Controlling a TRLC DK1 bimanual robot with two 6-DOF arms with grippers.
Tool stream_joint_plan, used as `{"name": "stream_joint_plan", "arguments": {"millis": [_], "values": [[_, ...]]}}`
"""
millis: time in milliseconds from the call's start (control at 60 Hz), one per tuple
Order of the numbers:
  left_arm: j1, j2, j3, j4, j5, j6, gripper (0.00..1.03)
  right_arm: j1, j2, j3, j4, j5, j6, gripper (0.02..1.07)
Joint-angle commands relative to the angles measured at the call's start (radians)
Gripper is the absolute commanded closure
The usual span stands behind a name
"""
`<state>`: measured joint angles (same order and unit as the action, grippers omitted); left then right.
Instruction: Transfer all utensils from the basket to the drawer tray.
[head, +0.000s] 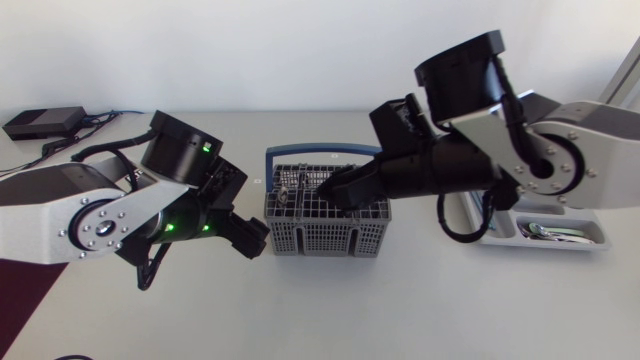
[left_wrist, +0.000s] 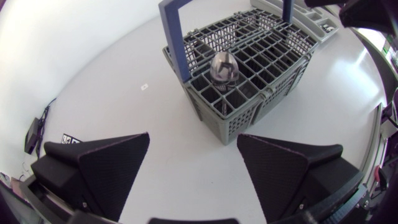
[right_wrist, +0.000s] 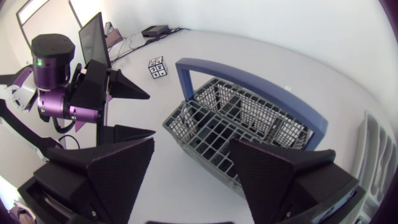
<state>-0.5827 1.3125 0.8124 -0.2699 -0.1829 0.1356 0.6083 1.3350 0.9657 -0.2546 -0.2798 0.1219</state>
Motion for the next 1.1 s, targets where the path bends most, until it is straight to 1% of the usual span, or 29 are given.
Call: {"name": "stream_joint_plan", "arguments": {"millis": [0,83,133,150,200,233,250,317,367,467,700,717,750,817,850,950,1033,1083], "values": [[0.009,0.025,-0.024,0.009,-0.004,0.015,0.05,0.044,0.062,-0.007,0.021,0.005,0.076,0.20],[0.017,0.027,-0.025,0.011,-0.004,0.015,0.05,0.087,0.121,0.011,0.040,0.013,0.099,0.20],[0.024,0.028,-0.030,0.015,-0.004,0.018,0.05,0.113,0.159,0.019,0.069,0.042,0.107,0.21],[0.027,0.028,-0.032,0.017,-0.004,0.018,0.05,0.123,0.174,0.024,0.081,0.056,0.108,0.23],[0.037,0.031,-0.035,0.018,-0.004,0.024,0.05,0.139,0.205,0.030,0.118,0.074,0.114,0.33],[0.044,0.033,-0.036,0.021,-0.004,0.025,0.05,0.145,0.224,0.034,0.152,0.082,0.125,0.41],[0.049,0.034,-0.038,0.024,-0.004,0.025,0.05,0.146,0.237,0.041,0.170,0.090,0.130,0.47],[0.058,0.036,-0.042,0.029,-0.004,0.029,0.05,0.154,0.270,0.061,0.204,0.111,0.134,0.58],[0.067,0.037,-0.045,0.034,-0.004,0.032,0.05,0.153,0.293,0.080,0.218,0.125,0.137,0.61],[0.080,0.037,-0.059,0.060,-0.003,0.044,0.05,0.148,0.337,0.123,0.219,0.129,0.150,0.61],[0.101,0.044,-0.061,0.072,0.003,0.050,0.05,0.143,0.412,0.177,0.221,0.166,0.168,0.62],[0.103,0.044,-0.061,0.074,0.003,0.052,0.05,0.142,0.417,0.180,0.222,0.168,0.170,0.67],[0.104,0.044,-0.061,0.074,0.003,0.052,0.05,0.139,0.421,0.183,0.230,0.171,0.170,0.71],[0.107,0.044,-0.061,0.075,0.005,0.052,0.05,0.133,0.431,0.185,0.244,0.180,0.170,0.78],[0.109,0.044,-0.061,0.075,0.005,0.052,0.05,0.128,0.435,0.188,0.247,0.180,0.171,0.80],[0.107,0.044,-0.061,0.075,0.007,0.052,0.05,0.125,0.451,0.197,0.247,0.180,0.170,0.81],[0.107,0.045,-0.064,0.077,0.005,0.052,0.05,0.125,0.458,0.192,0.273,0.180,0.163,0.92],[0.107,0.045,-0.065,0.077,0.005,0.052,0.05,0.127,0.461,0.189,0.285,0.180,0.160,0.96]]}}
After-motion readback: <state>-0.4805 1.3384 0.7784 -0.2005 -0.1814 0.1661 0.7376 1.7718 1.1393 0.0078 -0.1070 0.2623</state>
